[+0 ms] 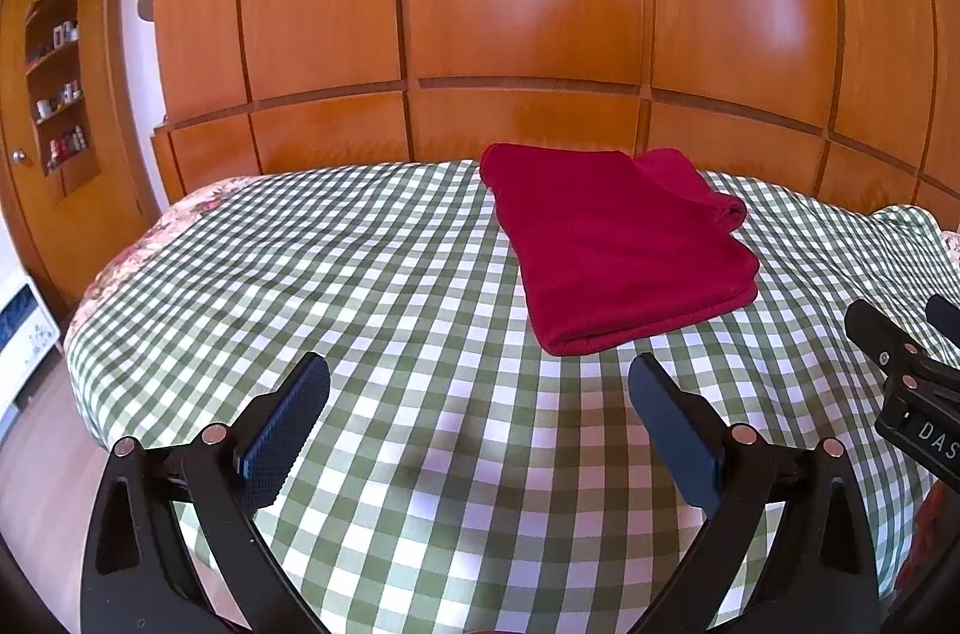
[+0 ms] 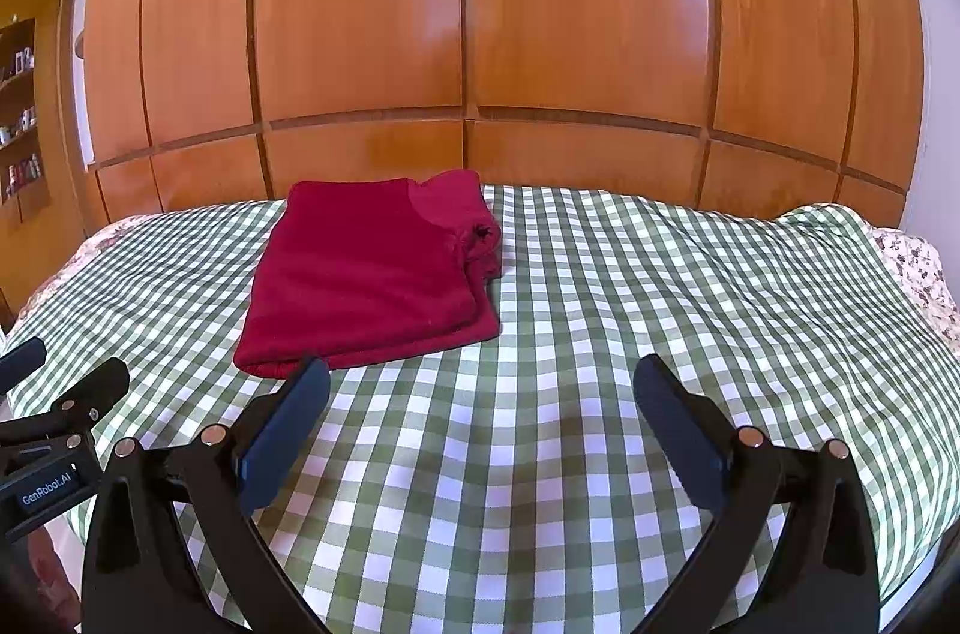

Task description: Fold small clothes

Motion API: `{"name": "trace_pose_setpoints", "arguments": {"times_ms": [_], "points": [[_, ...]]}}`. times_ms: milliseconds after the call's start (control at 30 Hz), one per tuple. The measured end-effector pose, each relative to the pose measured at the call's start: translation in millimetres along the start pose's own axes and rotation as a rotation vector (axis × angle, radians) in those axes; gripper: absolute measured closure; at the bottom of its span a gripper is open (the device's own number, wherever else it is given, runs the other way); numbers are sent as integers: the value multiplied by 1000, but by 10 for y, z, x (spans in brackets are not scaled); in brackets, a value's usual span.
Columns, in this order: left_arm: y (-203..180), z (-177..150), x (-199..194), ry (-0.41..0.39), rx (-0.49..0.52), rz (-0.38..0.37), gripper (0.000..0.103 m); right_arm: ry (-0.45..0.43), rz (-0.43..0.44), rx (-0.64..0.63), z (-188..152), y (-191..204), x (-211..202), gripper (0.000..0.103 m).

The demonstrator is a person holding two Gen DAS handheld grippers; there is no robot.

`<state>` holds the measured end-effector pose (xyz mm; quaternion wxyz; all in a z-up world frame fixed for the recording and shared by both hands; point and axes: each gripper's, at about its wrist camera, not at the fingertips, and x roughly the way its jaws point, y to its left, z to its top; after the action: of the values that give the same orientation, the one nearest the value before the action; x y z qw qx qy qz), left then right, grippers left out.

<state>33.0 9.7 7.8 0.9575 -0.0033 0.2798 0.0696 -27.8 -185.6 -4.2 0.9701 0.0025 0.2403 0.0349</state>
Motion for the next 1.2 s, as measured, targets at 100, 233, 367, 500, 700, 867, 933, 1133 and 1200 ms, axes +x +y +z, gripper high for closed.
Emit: {"name": "trace_pose_setpoints", "arguments": {"times_ms": [100,233,367,500,700,867,933,1133,1200], "points": [[-5,-5,7,4,1,0,4,1,1,1,2,3,0,2],[-7,-10,15,8,3,-2,4,0,3,1,-3,5,-2,2],[-4,-10,15,8,2,-4,4,2,3,2,-4,7,-3,2],[-13,-10,12,9,4,-3,4,2,3,1,-5,9,-4,2],[-20,-12,14,12,3,-4,4,2,7,3,-8,4,-4,2],[-18,-22,29,26,-7,-5,4,3,9,2,-16,7,-2,2],[-16,-23,36,34,-8,-8,4,5,11,2,-21,5,5,2],[-17,-26,42,37,-3,-11,4,10,12,2,-32,5,17,2],[-13,-27,48,44,-4,-18,4,12,13,1,-32,7,20,2]]}}
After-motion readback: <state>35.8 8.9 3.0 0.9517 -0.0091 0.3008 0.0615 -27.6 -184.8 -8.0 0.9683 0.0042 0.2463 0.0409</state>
